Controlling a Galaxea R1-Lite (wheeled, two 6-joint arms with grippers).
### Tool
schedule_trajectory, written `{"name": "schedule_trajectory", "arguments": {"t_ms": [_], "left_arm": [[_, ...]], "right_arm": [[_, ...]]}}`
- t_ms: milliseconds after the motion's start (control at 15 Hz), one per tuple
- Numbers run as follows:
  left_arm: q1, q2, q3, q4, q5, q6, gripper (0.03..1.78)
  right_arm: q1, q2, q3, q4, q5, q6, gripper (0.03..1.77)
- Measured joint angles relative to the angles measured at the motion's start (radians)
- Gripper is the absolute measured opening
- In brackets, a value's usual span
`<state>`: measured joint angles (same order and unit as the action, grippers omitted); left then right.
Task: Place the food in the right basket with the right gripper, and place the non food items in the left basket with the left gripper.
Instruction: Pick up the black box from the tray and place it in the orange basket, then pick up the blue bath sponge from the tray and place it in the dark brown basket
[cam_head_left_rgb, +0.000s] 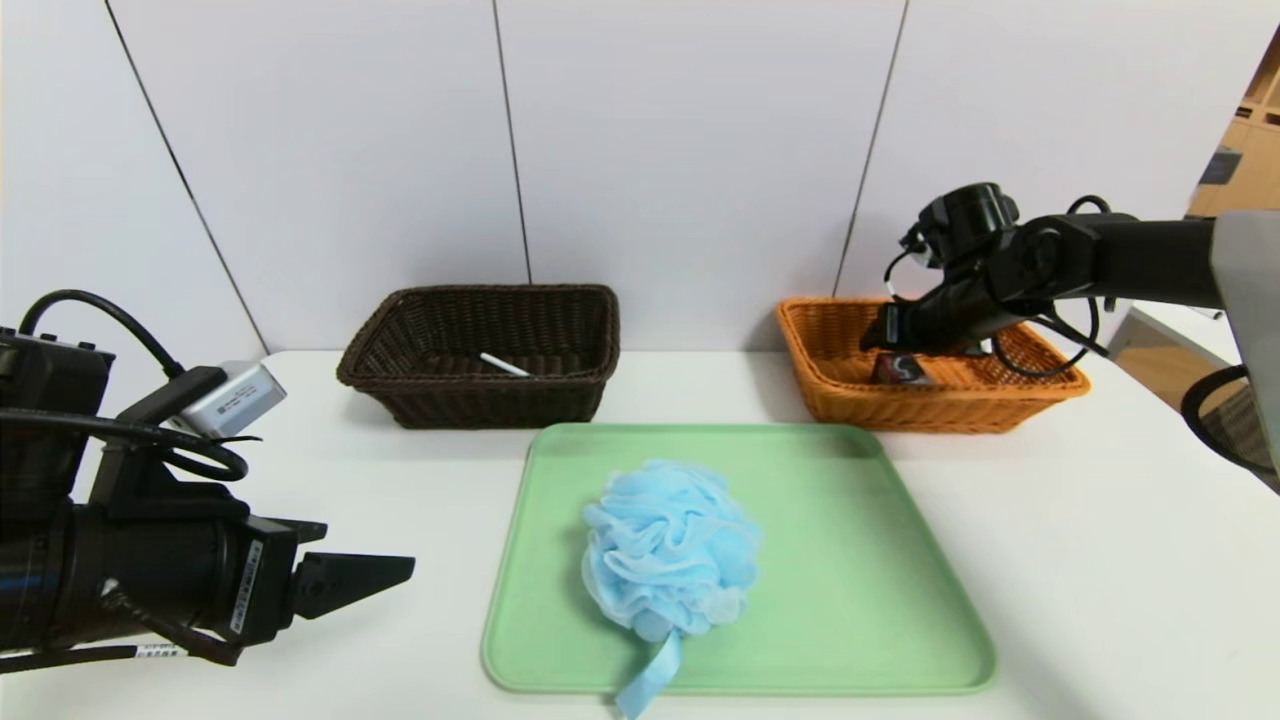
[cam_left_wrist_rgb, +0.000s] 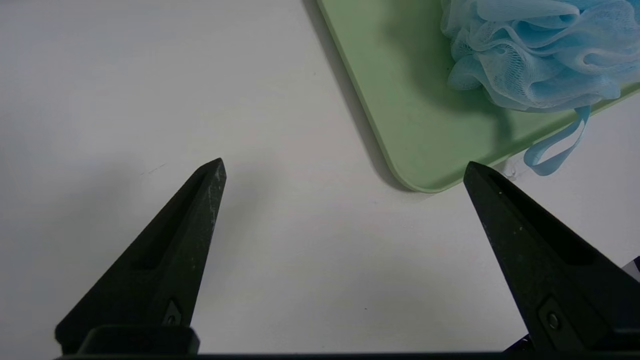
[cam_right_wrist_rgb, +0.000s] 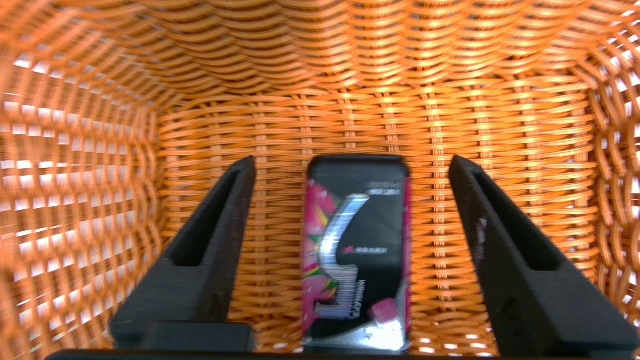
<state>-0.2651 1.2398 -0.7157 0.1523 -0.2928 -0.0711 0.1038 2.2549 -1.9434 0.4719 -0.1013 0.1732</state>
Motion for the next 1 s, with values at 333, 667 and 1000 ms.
{"name": "schedule_trajectory", "arguments": {"t_ms": [333,667,1000], "left_arm": [[0.000,0.000,-0.004,0.000,0.000,0.001,1.69],[0.000,-0.001,-0.008,-0.001,0.000,0.001,1.69],[-0.001,-0.003,-0.014,-0.001,0.000,0.004,1.69]], "right_arm": [[0.008,-0.094,-0.001,0.044,0.002,-0.009,1.53],[0.045,-0.224,0.000,0.222,0.041,-0.007,1.61],[0.132,-0.380,0.094,0.341,0.115,-0.007,1.66]]}}
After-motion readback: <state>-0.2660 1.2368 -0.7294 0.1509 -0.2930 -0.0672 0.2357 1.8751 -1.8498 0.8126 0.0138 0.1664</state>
